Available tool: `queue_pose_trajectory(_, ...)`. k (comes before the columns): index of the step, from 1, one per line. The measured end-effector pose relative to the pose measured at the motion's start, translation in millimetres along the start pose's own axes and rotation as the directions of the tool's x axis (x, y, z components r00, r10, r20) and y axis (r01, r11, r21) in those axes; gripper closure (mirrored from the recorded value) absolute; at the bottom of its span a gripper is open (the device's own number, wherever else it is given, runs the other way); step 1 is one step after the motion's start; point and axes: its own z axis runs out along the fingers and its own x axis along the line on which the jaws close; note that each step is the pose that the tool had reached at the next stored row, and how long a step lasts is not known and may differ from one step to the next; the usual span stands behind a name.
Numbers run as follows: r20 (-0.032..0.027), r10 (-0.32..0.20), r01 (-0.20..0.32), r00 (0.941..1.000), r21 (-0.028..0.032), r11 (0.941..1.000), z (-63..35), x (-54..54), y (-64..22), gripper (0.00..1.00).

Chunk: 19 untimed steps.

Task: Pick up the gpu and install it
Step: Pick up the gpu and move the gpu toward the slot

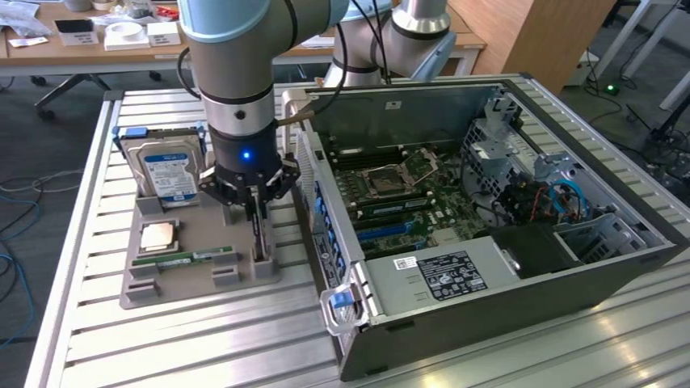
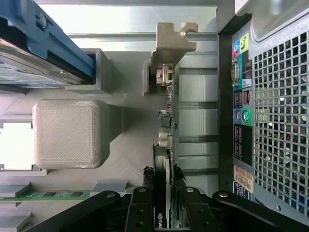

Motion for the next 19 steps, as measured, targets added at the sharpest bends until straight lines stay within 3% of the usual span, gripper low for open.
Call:
queue_pose_trajectory(11, 0.0, 0.0, 0.0, 1.0, 0.0001, 1.0, -0.1, 0.0, 0.0, 0.74)
queue_pose_trajectory(19, 0.0, 0.0, 0.0, 1.0, 0.0002, 1.0, -11.4, -0.3, 0.4, 0.74)
